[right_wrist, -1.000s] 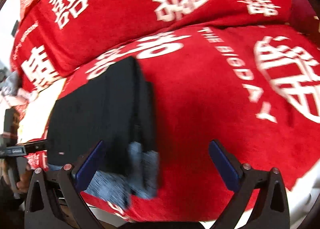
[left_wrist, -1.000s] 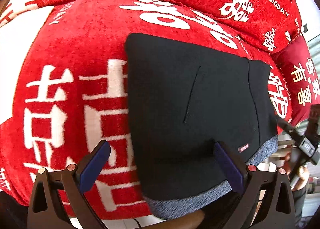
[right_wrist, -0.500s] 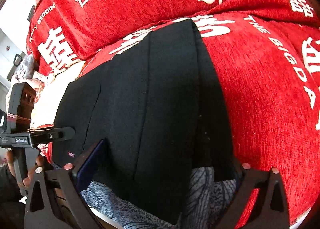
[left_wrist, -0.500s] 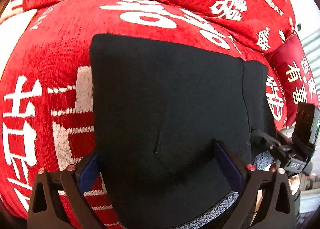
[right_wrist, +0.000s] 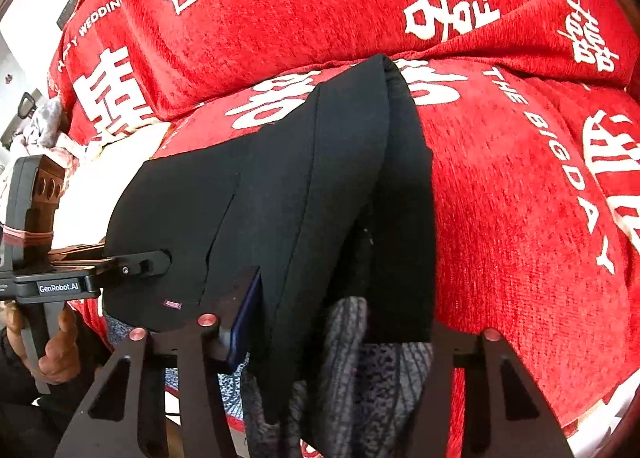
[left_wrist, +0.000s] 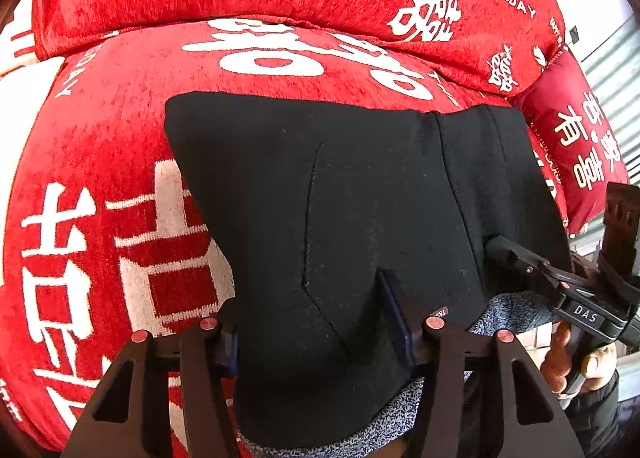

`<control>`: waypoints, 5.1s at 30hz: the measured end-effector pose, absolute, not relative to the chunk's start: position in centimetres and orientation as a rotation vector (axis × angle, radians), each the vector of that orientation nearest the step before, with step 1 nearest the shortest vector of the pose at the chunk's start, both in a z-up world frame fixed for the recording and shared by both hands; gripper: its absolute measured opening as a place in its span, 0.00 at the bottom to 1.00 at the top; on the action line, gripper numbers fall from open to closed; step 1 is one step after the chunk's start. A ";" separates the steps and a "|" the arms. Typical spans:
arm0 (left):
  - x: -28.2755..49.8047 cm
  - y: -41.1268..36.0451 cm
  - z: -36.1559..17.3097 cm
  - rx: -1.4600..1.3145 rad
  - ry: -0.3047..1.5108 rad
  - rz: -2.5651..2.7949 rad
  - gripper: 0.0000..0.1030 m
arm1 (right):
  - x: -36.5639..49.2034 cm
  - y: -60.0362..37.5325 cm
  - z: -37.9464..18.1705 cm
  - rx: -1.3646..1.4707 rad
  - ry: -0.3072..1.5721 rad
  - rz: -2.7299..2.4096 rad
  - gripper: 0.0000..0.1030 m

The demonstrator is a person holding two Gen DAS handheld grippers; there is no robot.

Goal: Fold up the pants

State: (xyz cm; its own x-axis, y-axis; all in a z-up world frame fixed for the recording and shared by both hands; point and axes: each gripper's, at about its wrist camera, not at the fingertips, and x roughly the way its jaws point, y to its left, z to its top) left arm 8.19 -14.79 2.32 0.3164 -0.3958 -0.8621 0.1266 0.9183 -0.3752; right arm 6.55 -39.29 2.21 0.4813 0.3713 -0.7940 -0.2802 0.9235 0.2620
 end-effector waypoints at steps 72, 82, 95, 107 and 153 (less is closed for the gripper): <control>11.0 3.6 1.9 -0.323 1.217 -0.132 0.61 | 12.6 -19.1 2.7 0.016 1.116 0.426 0.52; 9.8 6.9 2.0 -0.424 1.222 -0.077 0.83 | 13.2 -21.0 2.6 0.077 1.157 0.372 0.78; 3.1 2.1 6.6 -0.279 1.087 -0.064 0.83 | 4.4 -16.5 7.0 -0.239 0.884 0.565 0.78; 4.7 -0.5 2.9 -0.238 1.146 -0.086 0.92 | 5.2 -18.3 2.6 -0.182 0.952 0.577 0.79; 13.4 3.4 3.5 -0.212 1.282 0.297 1.00 | 19.1 -16.9 2.5 -0.114 1.173 0.261 0.99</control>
